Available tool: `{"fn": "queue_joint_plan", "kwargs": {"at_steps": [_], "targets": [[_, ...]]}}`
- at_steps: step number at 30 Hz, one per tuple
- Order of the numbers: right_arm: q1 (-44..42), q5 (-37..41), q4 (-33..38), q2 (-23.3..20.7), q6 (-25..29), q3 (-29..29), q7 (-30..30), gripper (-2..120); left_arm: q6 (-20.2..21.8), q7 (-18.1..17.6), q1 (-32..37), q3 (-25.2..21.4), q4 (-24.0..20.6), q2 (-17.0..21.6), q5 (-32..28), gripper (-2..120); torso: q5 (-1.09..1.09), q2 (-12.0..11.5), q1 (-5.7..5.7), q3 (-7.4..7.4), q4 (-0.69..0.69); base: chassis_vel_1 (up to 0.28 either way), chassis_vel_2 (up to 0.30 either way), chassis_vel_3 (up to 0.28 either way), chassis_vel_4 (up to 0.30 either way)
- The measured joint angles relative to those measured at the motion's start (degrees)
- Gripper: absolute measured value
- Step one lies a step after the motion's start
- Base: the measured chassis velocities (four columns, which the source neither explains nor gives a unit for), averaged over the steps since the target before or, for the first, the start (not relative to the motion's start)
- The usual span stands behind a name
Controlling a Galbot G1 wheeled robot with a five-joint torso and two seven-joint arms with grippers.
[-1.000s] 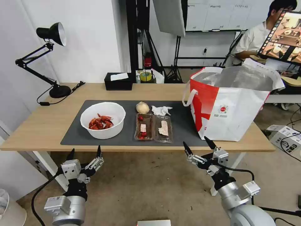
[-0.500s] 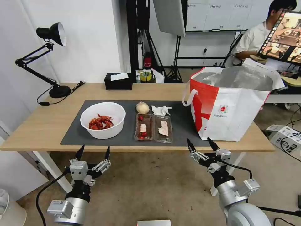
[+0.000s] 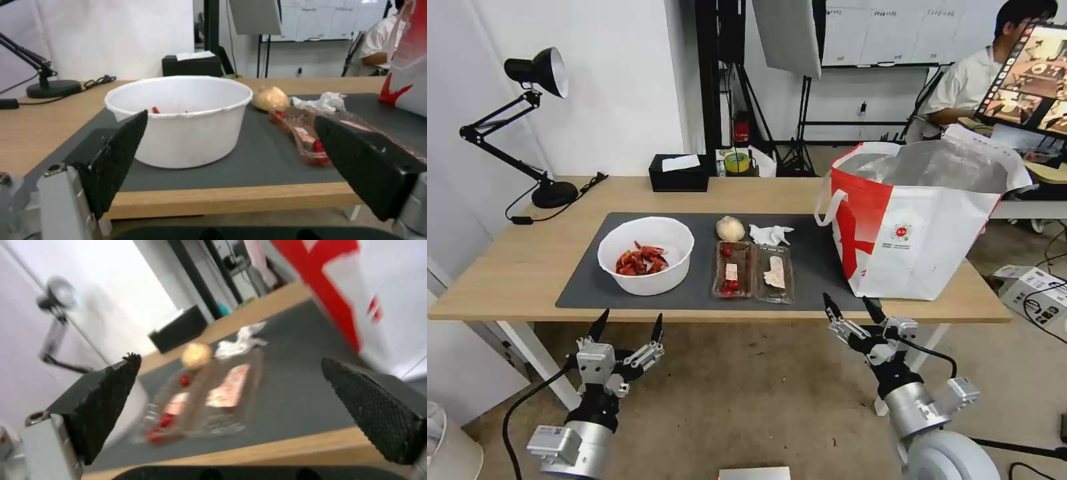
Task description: Pick up the trash from the table and place it into the takeout bag.
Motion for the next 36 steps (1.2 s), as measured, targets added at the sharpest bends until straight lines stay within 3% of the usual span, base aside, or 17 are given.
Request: {"fn": "queue_joint_plan", "kwargs": {"at_steps": [2,5,6,8,10,12,16,21,28,36], "targets": [[0.3,3.5,0.4,-0.1,-0.3,-0.5,1.0,100,0.0,0.0,0.0,0.0,0.0,0.0,0.0,100,0.0,0.0,0.0,0.0,0.0,0.0,0.0,0.0,0.0],[2.8,20.7,2.2,0.1,-1.5,-2.4,6.4,100,-0.1,0.0,0.2,-0.3,0.0,0.1,-0.1,100,0.0,0.0,0.0,0.0,0.01,0.0,0.0,0.0,0.0],[2.8,20.7,2.2,0.1,-1.5,-2.4,6.4,100,-0.1,0.0,0.2,-0.3,0.0,0.1,-0.1,100,0.0,0.0,0.0,0.0,0.01,0.0,0.0,0.0,0.0],[5.0,31.6,3.0,0.5,-1.7,-2.8,10.4,100,-0.1,0.0,0.4,-0.5,-0.1,0.1,-0.1,100,0.01,0.0,0.0,0.01,0.0,0.0,0.0,0.0,0.0],[5.4,32.9,3.1,0.6,-1.7,-2.8,10.9,100,-0.1,0.0,0.4,-0.5,-0.1,0.1,-0.1,100,0.0,0.0,0.0,0.01,0.0,0.0,0.0,0.0,0.0],[8.3,43.1,3.5,1.0,-1.6,-2.8,15.9,100,-0.1,-0.1,0.5,-0.5,-0.2,0.2,-0.6,100,0.0,0.0,0.0,0.01,0.01,0.0,0.0,0.0,0.0],[10.1,51.1,3.2,1.0,-0.8,-3.1,17.8,100,-0.1,-0.1,0.6,-0.5,-0.1,0.2,-0.8,100,0.01,0.0,0.0,0.01,0.0,0.0,0.0,0.0,0.0],[11.8,56.2,2.5,1.2,0.6,-4.6,18.0,100,0.0,-0.2,0.7,-0.5,0.4,0.0,-0.8,100,0.0,0.0,0.0,0.01,0.01,0.0,0.0,0.0,0.0],[14.9,56.2,0.6,2.3,4.5,-7.2,22.6,100,2.5,-0.4,-0.3,-0.5,0.2,-1.3,-1.2,100,0.0,0.0,0.0,0.01,0.0,0.0,0.0,0.0,0.0],[17.3,56.0,-3.7,4.0,5.8,-9.4,25.9,100,3.0,-0.5,0.4,-1.5,1.3,-0.1,-1.1,100,0.0,0.0,0.0,0.01,0.0,0.0,0.0,0.0,0.0]]}}
